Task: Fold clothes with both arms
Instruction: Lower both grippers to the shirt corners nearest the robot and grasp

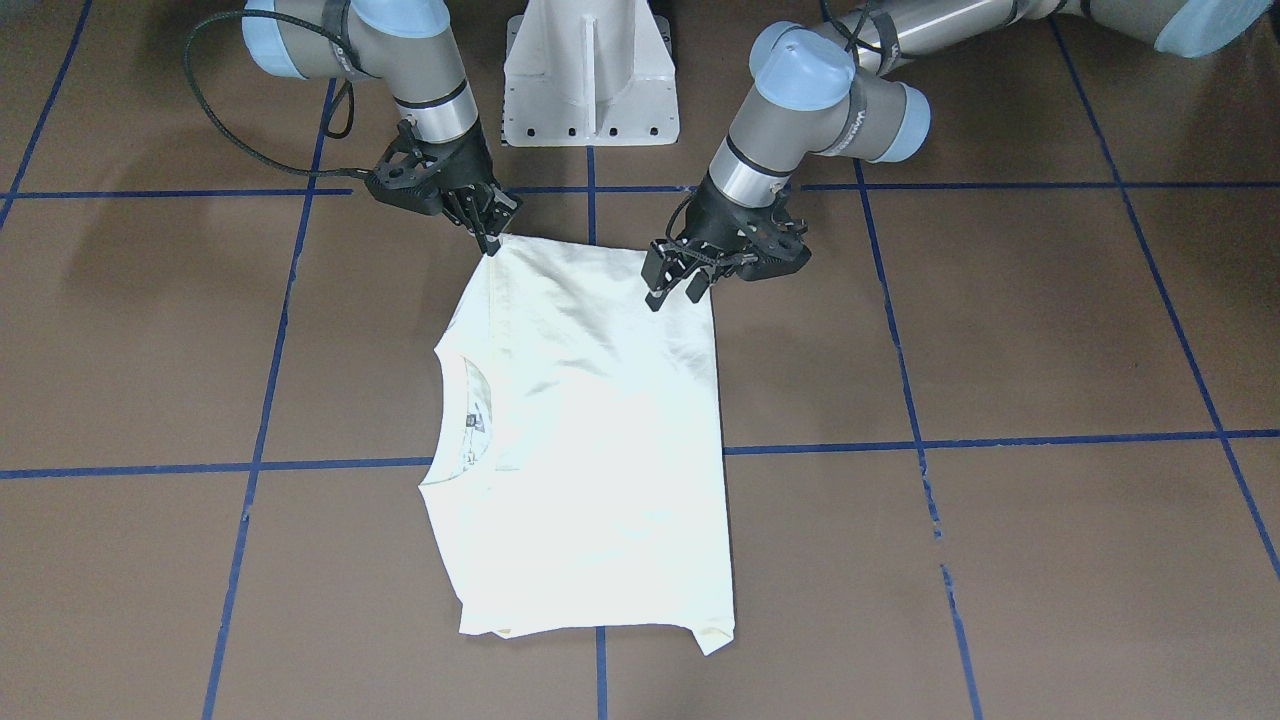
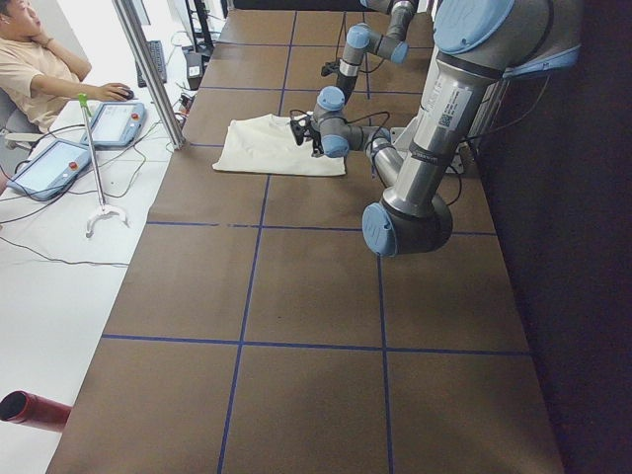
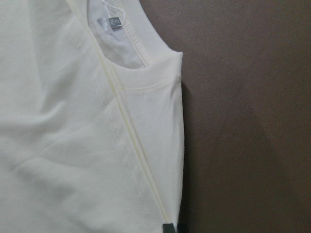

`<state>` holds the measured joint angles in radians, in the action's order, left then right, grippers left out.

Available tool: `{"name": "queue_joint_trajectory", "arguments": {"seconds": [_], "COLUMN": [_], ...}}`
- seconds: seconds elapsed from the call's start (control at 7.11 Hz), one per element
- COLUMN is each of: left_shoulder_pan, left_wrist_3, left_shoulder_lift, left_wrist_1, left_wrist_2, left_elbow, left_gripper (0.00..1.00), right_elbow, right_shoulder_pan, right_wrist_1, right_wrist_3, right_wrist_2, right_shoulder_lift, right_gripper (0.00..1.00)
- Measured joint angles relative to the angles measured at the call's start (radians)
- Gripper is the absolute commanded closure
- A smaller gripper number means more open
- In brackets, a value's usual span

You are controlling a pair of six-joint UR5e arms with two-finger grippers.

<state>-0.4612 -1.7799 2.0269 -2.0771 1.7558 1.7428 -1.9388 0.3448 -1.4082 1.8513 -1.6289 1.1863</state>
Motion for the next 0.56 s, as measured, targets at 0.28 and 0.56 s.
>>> {"name": "queue_joint_trajectory", "arguments": {"seconds": [0.28, 0.56], "left_shoulder_pan": [0.084, 0.116], "left_wrist_3": [-0.042, -0.058], "left_shoulder_lift": [-0.069, -0.080], "left_wrist_1": [0.018, 0.020], "left_wrist_2": [-0.046, -0.056], "left_elbow": [0.038, 0.033], "left_gripper": [0.33, 0.35], "right_elbow": [0.003, 0.002], "right_shoulder_pan": [-0.001, -0.001], "right_wrist_1": [0.000, 0.001], "right_wrist_3": [-0.004, -0.004], "right_wrist_2": [0.000, 0.004], "right_shoulder_lift": [0.002, 0.001], "right_gripper": [1.00, 1.00]}}
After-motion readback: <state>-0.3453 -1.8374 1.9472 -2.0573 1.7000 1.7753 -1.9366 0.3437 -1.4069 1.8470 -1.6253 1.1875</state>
